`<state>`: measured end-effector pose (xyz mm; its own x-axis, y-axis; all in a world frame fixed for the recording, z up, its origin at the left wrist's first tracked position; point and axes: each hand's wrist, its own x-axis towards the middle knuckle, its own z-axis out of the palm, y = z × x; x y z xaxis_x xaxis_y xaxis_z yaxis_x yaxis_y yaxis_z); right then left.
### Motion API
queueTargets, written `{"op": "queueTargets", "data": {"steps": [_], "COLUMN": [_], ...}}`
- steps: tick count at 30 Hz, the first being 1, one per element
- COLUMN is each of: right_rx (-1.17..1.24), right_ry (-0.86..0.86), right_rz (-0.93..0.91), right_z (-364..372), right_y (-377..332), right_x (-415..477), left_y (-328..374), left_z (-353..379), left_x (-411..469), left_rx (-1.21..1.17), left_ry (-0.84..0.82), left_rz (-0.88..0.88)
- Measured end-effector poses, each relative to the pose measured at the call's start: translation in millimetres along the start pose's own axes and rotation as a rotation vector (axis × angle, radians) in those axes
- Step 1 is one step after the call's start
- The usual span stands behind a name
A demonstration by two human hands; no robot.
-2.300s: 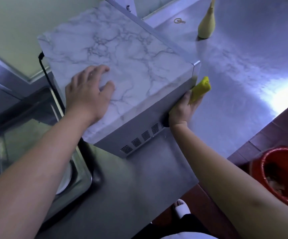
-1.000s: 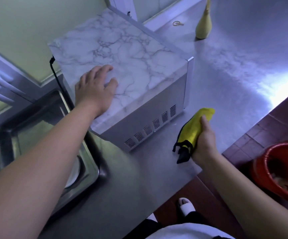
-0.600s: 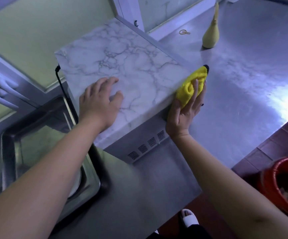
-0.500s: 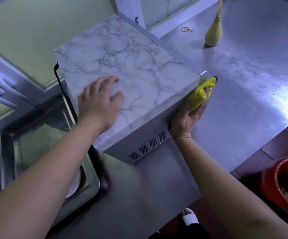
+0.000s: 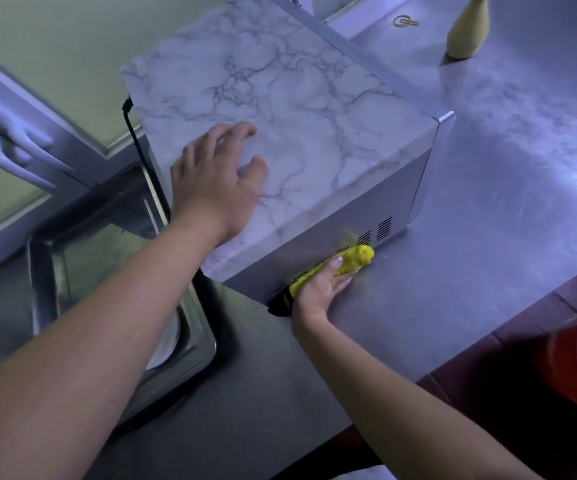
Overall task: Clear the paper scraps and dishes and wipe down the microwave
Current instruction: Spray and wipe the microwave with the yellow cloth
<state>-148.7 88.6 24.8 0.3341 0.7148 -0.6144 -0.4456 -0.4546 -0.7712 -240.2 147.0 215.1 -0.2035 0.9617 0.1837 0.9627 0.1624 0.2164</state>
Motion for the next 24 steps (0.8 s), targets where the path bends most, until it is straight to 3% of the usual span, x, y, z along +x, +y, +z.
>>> {"op": "queueTargets", "data": {"steps": [7, 11, 14, 19, 24], "right_rx": [-0.093, 0.148, 0.340, 0.395, 0.317], "right_ry": [-0.256, -0.346, -0.515, -0.780, -0.712], "right_rz": [0.452, 0.771, 1.034, 1.028, 0.872], "right_z": [11, 11, -13, -88, -142], "right_y": [26, 9, -7, -30, -57], "right_x": [-94, -107, -94, -72, -52], "left_y": [0, 1, 0, 1, 0], "left_z": [-1, -2, -3, -6, -6], "left_x": [0, -1, -1, -2, -3], "left_rx": [-0.025, -0.023, -0.025, -0.028, -0.028], "left_ry": [-0.004, -0.027, -0.035, -0.067, -0.071], "left_rz": [-0.022, -0.011, -0.015, -0.023, -0.020]}}
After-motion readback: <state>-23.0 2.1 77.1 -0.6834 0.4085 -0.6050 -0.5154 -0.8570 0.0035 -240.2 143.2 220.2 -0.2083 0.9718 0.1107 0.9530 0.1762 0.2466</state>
